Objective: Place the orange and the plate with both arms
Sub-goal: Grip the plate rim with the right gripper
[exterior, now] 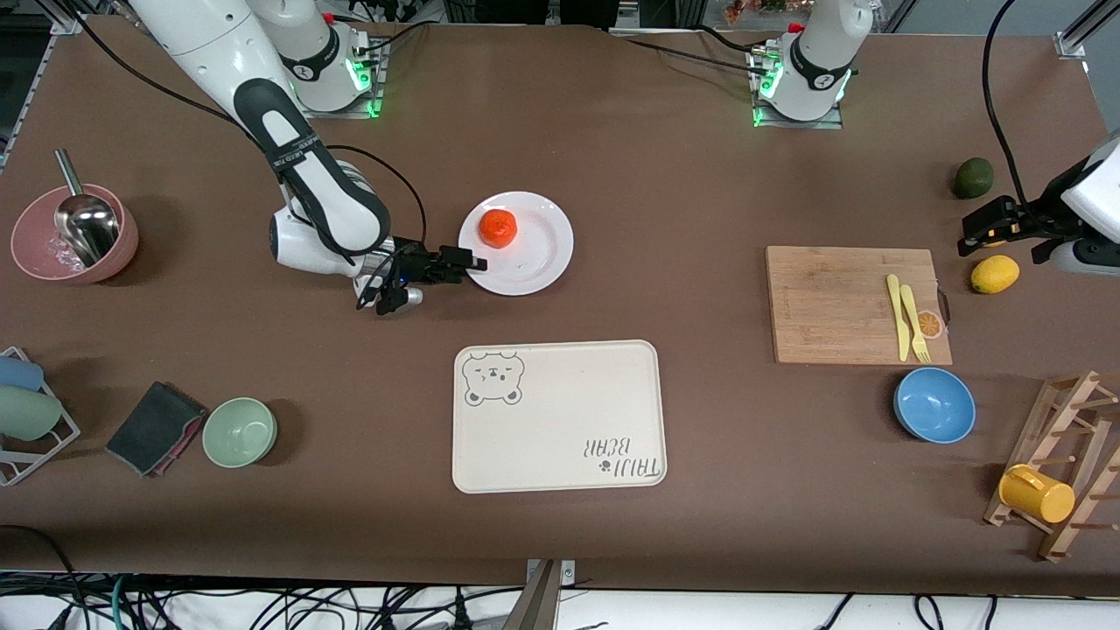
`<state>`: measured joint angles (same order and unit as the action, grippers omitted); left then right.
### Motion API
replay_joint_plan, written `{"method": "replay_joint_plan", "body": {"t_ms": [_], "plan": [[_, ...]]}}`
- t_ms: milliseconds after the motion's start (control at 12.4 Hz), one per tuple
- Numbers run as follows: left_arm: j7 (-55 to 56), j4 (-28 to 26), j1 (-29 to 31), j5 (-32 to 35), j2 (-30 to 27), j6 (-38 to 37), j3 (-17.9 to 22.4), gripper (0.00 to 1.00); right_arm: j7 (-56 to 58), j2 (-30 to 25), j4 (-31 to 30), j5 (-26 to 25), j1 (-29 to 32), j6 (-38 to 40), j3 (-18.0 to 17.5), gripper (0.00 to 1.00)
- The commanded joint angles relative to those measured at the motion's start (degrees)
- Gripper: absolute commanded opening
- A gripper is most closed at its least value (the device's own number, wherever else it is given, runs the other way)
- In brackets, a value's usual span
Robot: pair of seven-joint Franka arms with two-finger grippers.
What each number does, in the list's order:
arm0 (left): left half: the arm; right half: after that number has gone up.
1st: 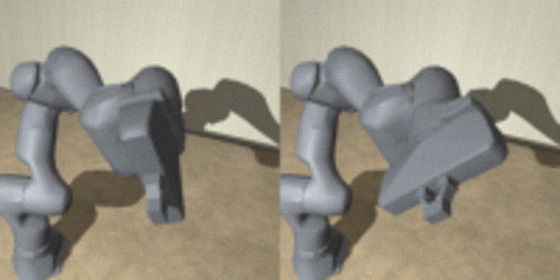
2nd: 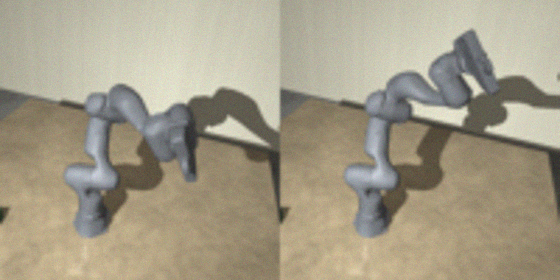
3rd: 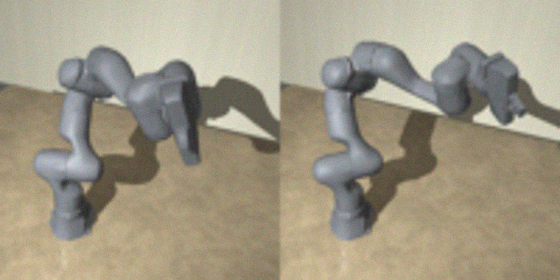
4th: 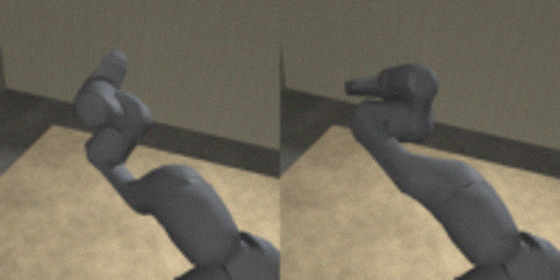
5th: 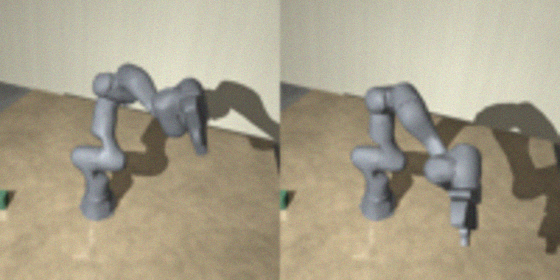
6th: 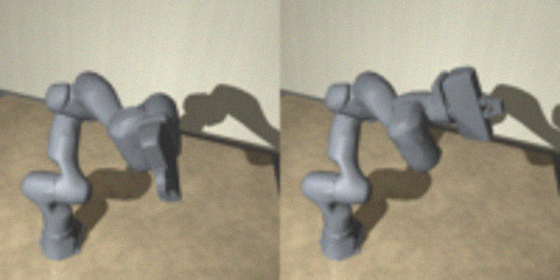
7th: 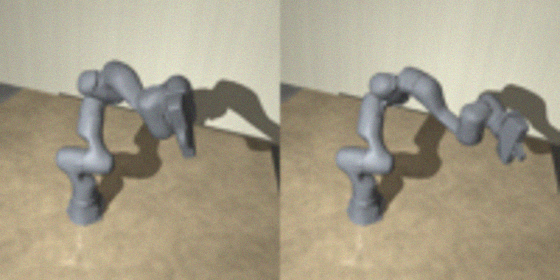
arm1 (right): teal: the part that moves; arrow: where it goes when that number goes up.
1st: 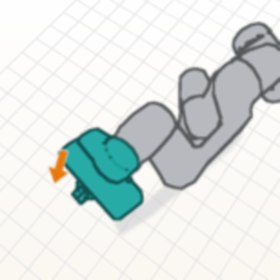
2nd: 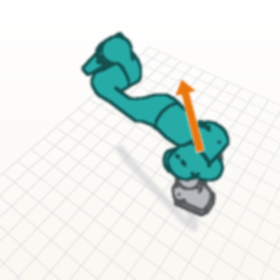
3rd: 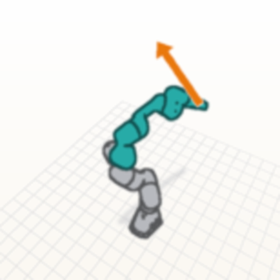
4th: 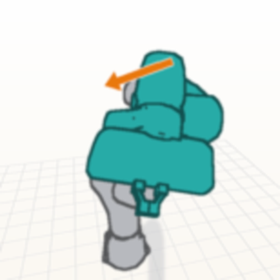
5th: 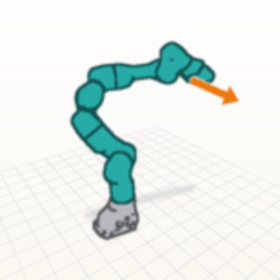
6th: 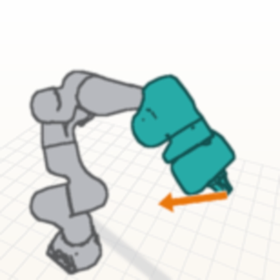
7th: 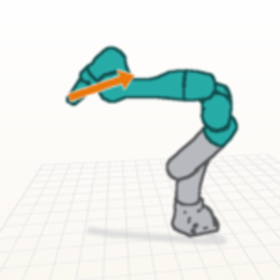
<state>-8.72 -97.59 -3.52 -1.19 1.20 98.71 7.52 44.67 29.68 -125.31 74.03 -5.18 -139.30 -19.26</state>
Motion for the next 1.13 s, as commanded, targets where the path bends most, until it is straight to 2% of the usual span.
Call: {"method": "replay_joint_plan", "body": {"t_ms": [0,162,404,566,1051], "plan": [[-1.03,0.65,-0.17,1.63,0.12,-0.89,-0.05,1.00,1.65,-1.11,-2.57,2.17,0.52,-1.41,-1.65,0.88],[-1.03,0.65,-0.17,1.46,0.12,-0.89,-0.05,1.00,2.87,-1.20,-3.36,3.22,0.52,-2.55,-2.27,0.74],[-1.03,0.65,-0.17,1.46,0.21,-0.89,-0.05,1.00,9.10,-1.20,-4.85,8.31,0.52,-2.82,-2.45,0.52],[-1.03,0.65,-0.17,1.46,0.21,-0.89,-0.05,1.00,10.09,-1.12,-5.04,8.59,0.52,-2.82,-2.45,0.38],[-0.94,0.65,-0.17,1.54,0.21,-0.89,-0.05,1.00,11.41,-0.85,-5.04,8.59,0.61,-2.73,-2.45,0.16]]}}
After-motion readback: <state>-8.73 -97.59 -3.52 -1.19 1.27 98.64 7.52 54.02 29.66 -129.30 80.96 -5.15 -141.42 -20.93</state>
